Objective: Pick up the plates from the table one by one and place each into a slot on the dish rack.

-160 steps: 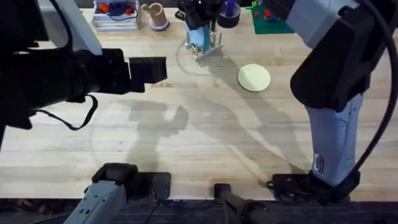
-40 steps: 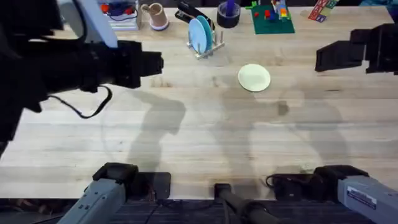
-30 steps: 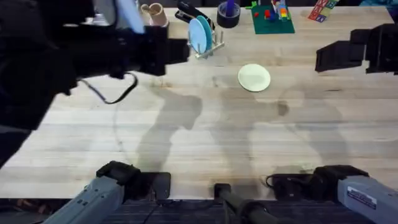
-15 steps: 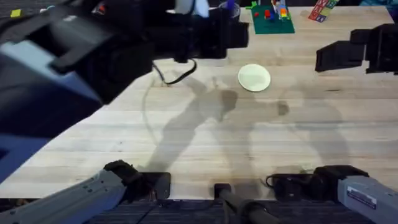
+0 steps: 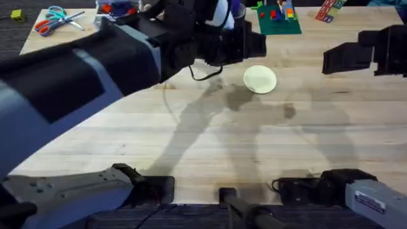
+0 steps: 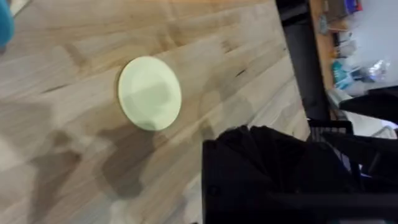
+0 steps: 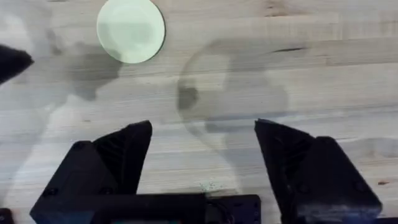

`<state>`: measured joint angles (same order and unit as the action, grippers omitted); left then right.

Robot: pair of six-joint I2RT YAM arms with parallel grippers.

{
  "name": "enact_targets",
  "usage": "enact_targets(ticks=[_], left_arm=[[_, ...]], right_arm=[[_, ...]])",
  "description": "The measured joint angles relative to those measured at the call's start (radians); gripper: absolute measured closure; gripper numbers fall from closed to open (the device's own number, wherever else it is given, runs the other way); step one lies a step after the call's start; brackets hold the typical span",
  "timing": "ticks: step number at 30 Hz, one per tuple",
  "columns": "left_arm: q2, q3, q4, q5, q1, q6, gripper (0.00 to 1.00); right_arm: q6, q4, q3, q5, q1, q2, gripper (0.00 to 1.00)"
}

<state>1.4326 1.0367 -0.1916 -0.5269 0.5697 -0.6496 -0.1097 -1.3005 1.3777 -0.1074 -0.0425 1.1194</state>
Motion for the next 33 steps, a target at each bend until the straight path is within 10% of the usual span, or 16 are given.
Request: enact_targets(ticks=[33], left_arm=[[0.431,0.000,0.374,-0.170,-0.033,-0.164,0.958]], right_arm=[[-0.003,-0.002,0.000,0.000,0.000,0.000,0.007]])
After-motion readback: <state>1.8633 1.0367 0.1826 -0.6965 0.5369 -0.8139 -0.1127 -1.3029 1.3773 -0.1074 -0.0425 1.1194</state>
